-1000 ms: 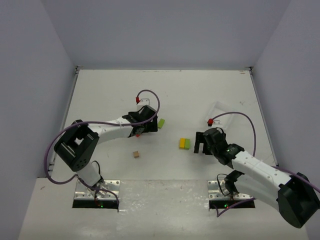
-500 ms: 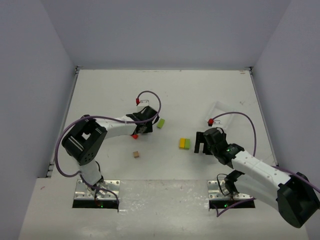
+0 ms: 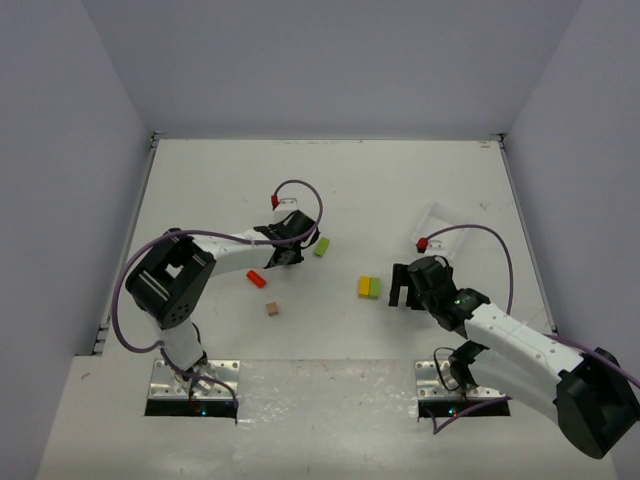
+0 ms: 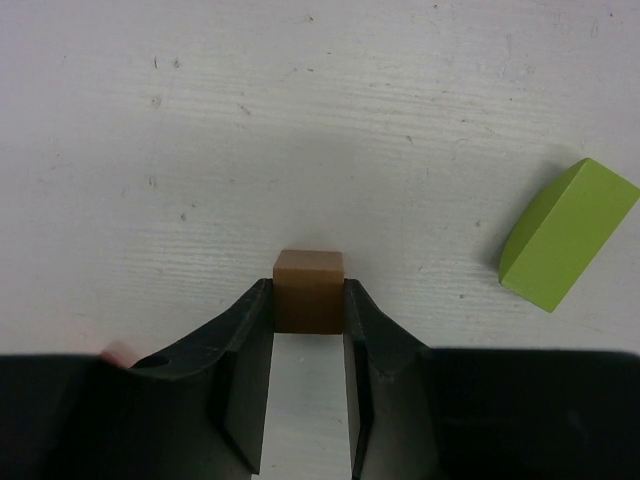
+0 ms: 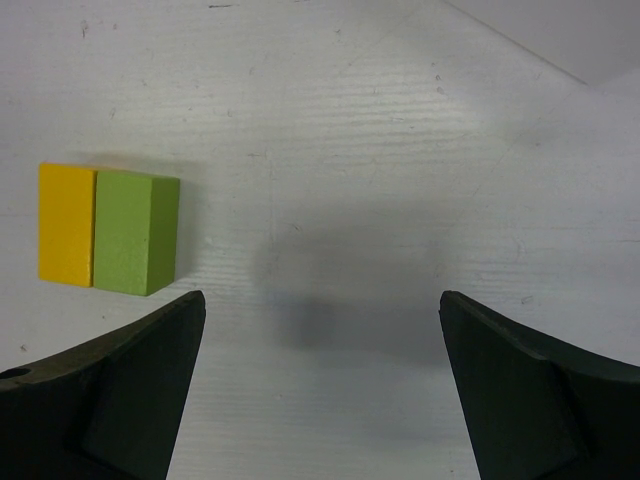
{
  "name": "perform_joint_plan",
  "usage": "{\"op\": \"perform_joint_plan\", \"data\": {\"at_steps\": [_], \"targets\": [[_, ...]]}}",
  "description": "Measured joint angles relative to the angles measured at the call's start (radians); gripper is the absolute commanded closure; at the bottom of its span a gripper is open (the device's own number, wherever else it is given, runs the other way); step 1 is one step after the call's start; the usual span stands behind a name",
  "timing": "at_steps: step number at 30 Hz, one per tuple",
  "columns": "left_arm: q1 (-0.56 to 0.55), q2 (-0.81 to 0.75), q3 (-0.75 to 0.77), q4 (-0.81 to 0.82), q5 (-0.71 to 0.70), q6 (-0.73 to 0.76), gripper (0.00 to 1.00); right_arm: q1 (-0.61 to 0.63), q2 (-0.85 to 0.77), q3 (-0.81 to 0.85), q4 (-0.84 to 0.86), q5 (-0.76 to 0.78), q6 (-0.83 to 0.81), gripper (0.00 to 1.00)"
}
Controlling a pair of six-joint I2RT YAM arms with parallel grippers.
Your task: Build the wood block tower
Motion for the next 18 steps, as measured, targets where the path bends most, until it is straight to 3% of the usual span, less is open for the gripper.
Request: {"op": "perform_joint_plan", "data": {"at_steps": [6, 11, 14, 18], "targets": [[0.001, -0.041, -0.003, -0.014, 0.0, -0.004, 1.0, 0.0, -0.026, -0.003, 0.007, -0.049, -0.045, 0.01], [0.001, -0.203, -0.019, -0.033, -0.014, -0.006, 1.0, 0.019, -0.088, -0.015, 0.091, -0.198, -0.167, 0.01], [0.001, -0.329, -0.019, -0.067, -0.067, -0.037, 1.0, 0.155, -0.063, -0.009, 0.172, -0.268, -0.255, 0.01], [0.028, -0.462, -0.019, -0.151, -0.153, -0.108, 1.0, 0.35, 0.152, 0.102, 0.268, -0.293, -0.343, 0.01]]}}
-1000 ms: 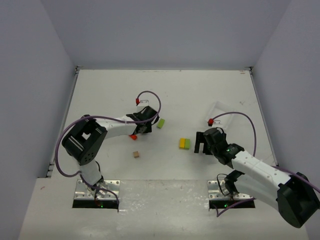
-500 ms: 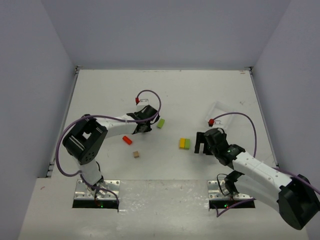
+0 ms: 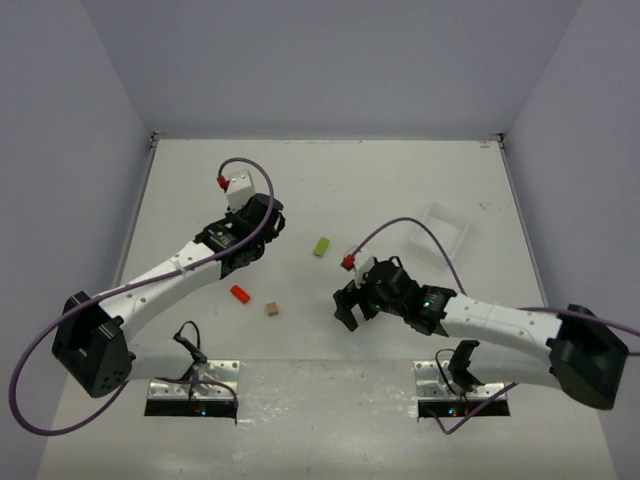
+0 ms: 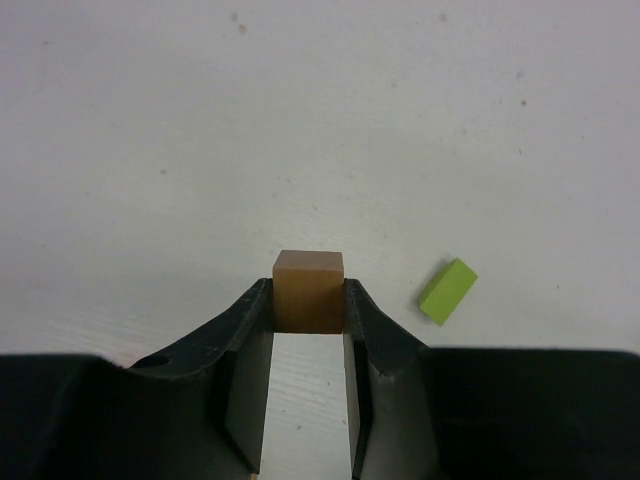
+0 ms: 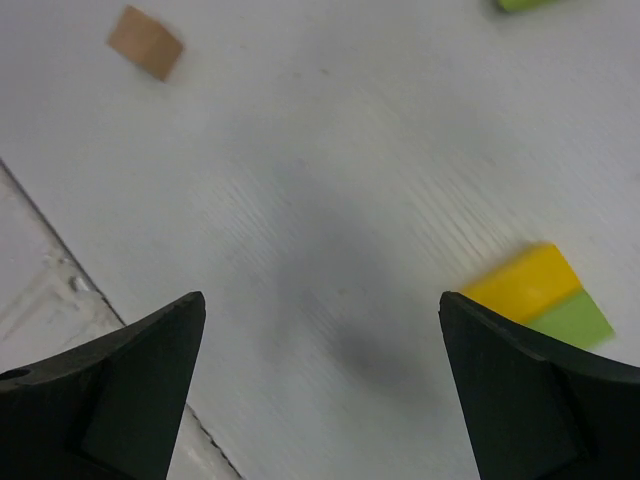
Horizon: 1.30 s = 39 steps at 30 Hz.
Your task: Build the wood block tower
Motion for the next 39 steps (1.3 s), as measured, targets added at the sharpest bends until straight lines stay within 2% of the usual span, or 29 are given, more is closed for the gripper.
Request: {"op": "perform_joint_plan", "data": {"at_steps": [2, 6, 10, 16, 22, 25, 28, 32, 35, 39], "targets": [[0.045, -0.046, 0.0, -0.036, -0.024, -0.024, 1.0, 0.077, 0.133, 0.082, 0.072, -0.002, -0.035, 0.01], [0.209, -0.109, -0.006, -0.085, -0.031, -0.047, 1.0, 0.235, 0.41, 0.252, 0.246, 0.008, -0.129, 0.01], [0.311, -0.208, -0.024, -0.133, -0.038, -0.052, 1.0, 0.333, 0.699, 0.482, 0.363, 0.001, -0.191, 0.01], [0.362, -0.264, -0.006, -0.177, -0.039, -0.046, 1.0, 0.375, 0.951, 0.692, 0.452, 0.039, -0.205, 0.01], [0.364, -0.269, -0.006, -0.194, -0.023, -0.033, 1.0, 0.37, 1.165, 0.961, 0.379, 0.074, -0.204, 0.07], [0.365, -0.287, -0.006, -0.193, -0.011, -0.021, 1.0, 0.37, 1.269, 1.088, 0.343, 0.072, -0.191, 0.21], [0.365, -0.305, -0.006, -0.193, -0.008, -0.016, 1.0, 0.372, 1.298, 1.13, 0.328, 0.073, -0.171, 0.47], [0.365, -0.319, -0.007, -0.192, -0.004, -0.011, 1.0, 0.379, 1.299, 1.132, 0.324, 0.09, -0.159, 0.73], [0.365, -0.324, -0.008, -0.186, 0.0, -0.007, 1.0, 0.382, 1.298, 1.111, 0.357, 0.107, -0.152, 0.83], [0.365, -0.324, -0.008, -0.179, 0.009, 0.006, 1.0, 0.385, 1.266, 1.042, 0.406, 0.138, -0.152, 0.89]]}}
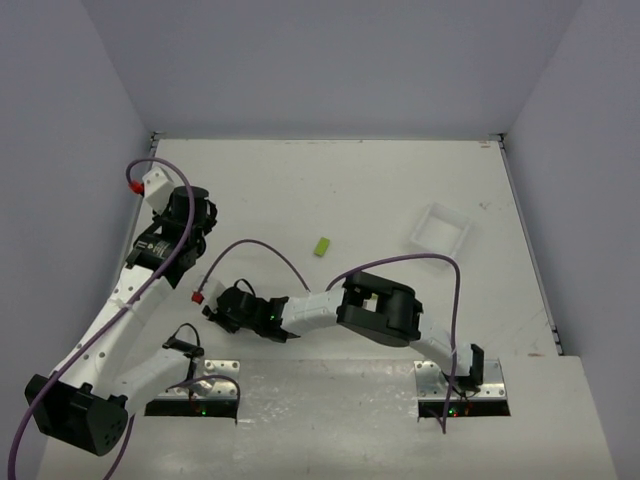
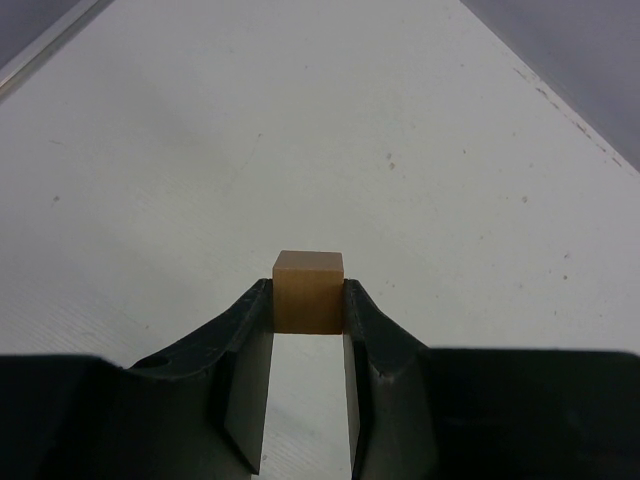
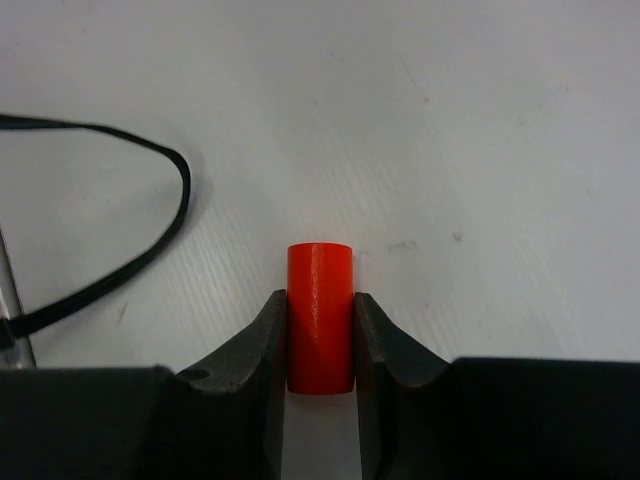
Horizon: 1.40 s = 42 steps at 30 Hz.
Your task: Build the wood block tower
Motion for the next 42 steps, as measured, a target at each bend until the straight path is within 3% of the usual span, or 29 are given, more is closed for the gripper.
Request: {"op": "perform_joint_plan", "data": {"at_steps": [12, 24, 31, 42], "targets": [[0.0, 0.007, -0.068, 0.084, 0.122, 0.053, 1.0, -0.023, -0.35, -0.402, -0.017, 0.106, 0.03, 0.9], [0.0, 0.068, -0.124, 0.156, 0.191, 0.069, 1.0, -0.227, -0.55, -0.665, -0.007, 0.194, 0.161, 0.87], [0.0, 0.103, -0.16, 0.191, 0.23, 0.081, 1.0, -0.241, -0.549, -0.683, -0.039, 0.198, 0.2, 0.85], [0.0, 0.114, -0.164, 0.21, 0.252, 0.09, 1.0, -0.236, -0.449, -0.57, -0.084, 0.128, 0.233, 0.81]]}}
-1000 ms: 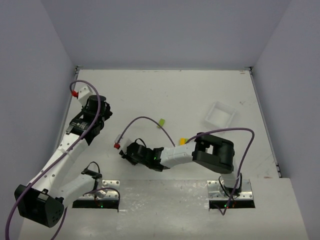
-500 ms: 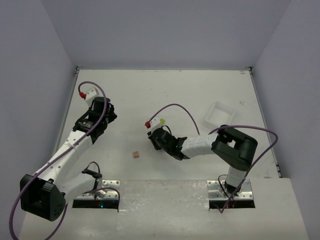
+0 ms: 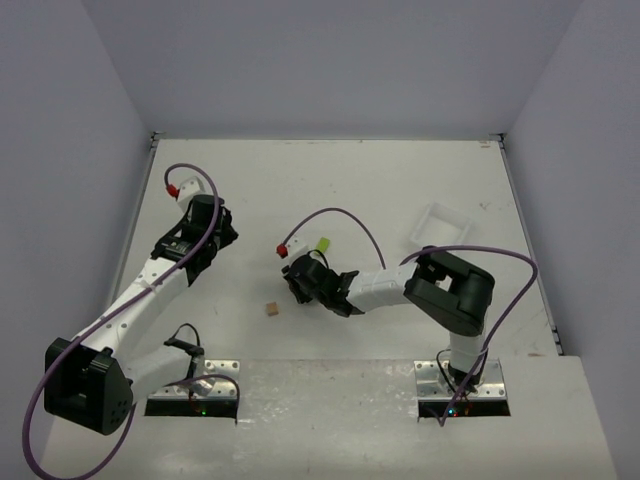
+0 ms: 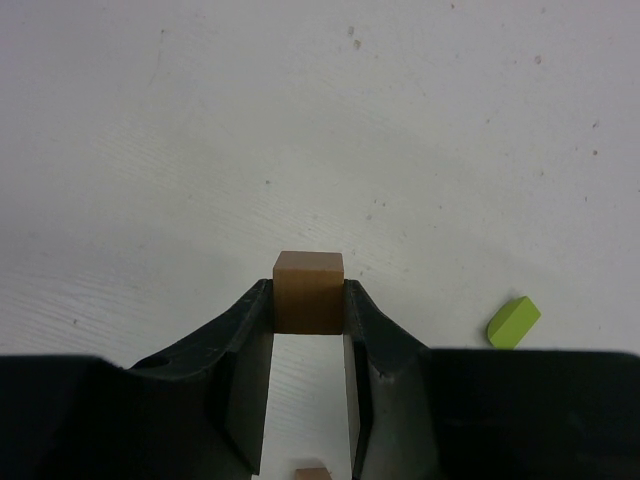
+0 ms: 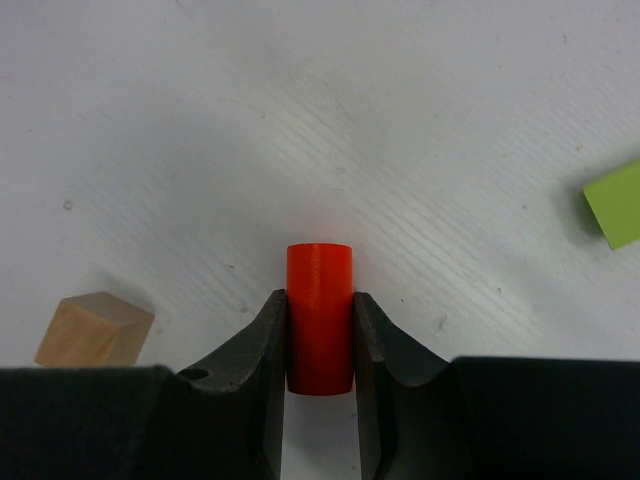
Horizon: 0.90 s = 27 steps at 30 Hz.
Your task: Build the wood block tower
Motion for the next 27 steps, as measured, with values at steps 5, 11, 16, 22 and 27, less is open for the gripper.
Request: {"op": "perform_joint_plan", "data": {"at_steps": [5, 11, 16, 22, 27], "targets": [[0.0, 0.0, -0.001, 0.011, 0.001, 0.014, 1.0, 0.011, 0.038, 0.051, -0.009, -0.032, 0.009, 0.72], [0.0, 0.0, -0.006, 0.017, 0.006, 0.018, 1.0, 0.029, 0.056, 0.074, -0.022, -0.042, 0.021, 0.55], [0.0, 0.006, -0.006, 0.026, 0.008, 0.022, 0.99, 0.035, 0.055, 0.081, -0.036, -0.04, 0.026, 0.42], [0.0, 0.021, -0.006, 0.031, 0.023, 0.025, 1.0, 0.038, 0.007, 0.083, -0.113, -0.026, 0.033, 0.33], [0.0, 0.021, -0.006, 0.033, 0.054, 0.032, 1.0, 0.035, -0.11, 0.084, -0.163, 0.029, 0.026, 0.19]]}}
